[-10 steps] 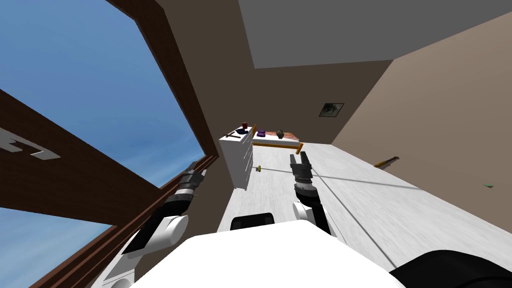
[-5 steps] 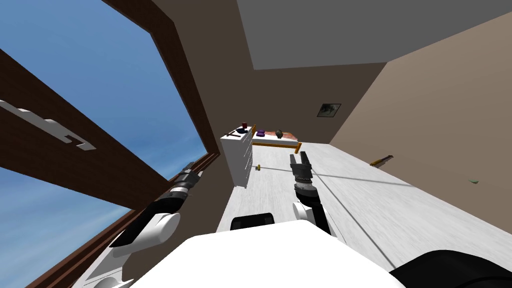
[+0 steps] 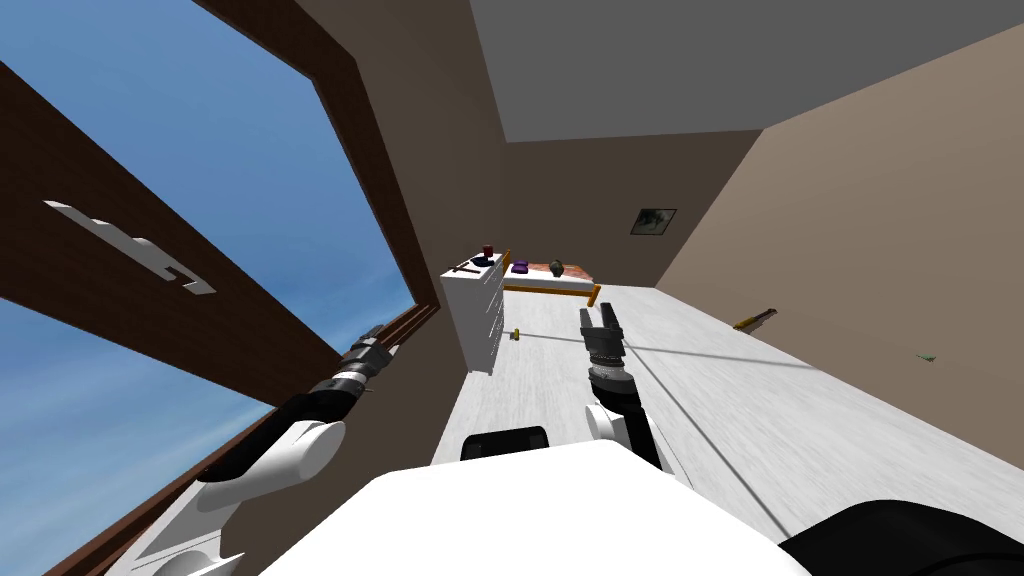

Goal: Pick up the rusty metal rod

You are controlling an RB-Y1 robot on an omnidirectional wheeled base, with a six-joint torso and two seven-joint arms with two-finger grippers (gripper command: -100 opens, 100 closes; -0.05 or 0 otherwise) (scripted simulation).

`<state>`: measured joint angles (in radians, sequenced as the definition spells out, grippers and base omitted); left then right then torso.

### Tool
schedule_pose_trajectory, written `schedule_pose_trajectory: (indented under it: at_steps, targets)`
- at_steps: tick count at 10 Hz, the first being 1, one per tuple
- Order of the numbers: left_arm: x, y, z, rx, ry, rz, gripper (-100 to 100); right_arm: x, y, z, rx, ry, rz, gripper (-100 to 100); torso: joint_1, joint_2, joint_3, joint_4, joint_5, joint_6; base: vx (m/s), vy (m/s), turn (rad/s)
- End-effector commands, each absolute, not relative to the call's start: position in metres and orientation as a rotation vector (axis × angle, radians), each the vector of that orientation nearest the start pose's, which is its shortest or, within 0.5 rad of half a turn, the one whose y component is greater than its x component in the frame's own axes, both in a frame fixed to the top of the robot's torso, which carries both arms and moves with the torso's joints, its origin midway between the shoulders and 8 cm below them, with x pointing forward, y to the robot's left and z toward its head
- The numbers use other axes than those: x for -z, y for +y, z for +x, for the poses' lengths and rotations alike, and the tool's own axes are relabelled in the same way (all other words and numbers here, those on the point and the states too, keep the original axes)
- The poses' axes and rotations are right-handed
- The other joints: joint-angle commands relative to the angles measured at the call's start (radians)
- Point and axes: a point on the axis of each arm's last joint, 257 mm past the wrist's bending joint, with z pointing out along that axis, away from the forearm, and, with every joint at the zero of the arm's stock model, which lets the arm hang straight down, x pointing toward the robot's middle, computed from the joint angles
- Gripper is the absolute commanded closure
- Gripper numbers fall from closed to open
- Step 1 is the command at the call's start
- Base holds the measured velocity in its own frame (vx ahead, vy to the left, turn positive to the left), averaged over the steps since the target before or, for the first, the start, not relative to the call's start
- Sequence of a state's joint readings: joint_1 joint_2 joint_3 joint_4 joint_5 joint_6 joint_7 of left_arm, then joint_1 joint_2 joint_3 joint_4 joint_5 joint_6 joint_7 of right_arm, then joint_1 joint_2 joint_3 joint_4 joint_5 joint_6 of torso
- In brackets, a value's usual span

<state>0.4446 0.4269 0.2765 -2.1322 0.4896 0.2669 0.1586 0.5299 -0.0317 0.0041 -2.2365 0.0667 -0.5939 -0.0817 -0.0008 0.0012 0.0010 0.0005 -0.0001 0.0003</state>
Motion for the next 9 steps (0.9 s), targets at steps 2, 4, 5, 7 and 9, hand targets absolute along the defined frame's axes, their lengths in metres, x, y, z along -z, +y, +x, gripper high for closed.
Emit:
schedule_pose_trajectory:
  at_steps: [2,4,5,7,9]
  targets:
    - [0.143,0.443,0.419,1.114,1.115,-1.433,-100,-0.012,-0.268,0.336,-1.342,0.647,0.605,0,0.0,0.0,0.0,0.0,0.0,0.0,-0.024,-0.022,-0.024]
    - [0.155,0.444,0.417,1.088,1.143,-1.473,-100,-0.012,-0.268,0.336,-1.342,0.647,0.605,0,-0.001,-0.001,0.0,0.0,0.0,0.0,-0.012,-0.015,-0.005]
    - [0.146,0.457,0.42,1.071,1.154,-1.475,-100,-0.012,-0.268,0.336,-1.342,0.647,0.605,0,0.0,-0.001,-0.001,0.0,0.0,0.0,0.0,-0.023,-0.039]
    - [0.155,0.457,0.418,1.05,1.176,-1.506,-100,-0.012,-0.268,0.336,-1.342,0.647,0.605,0,-0.001,-0.002,-0.001,-0.001,0.0,0.0,0.003,-0.016,-0.008]
    - [0.152,0.47,0.42,1.017,1.205,-1.53,-100,-0.012,-0.268,0.336,-1.342,0.647,0.605,0,0.0,-0.003,-0.001,-0.001,0.0,0.0,0.012,-0.023,-0.031]
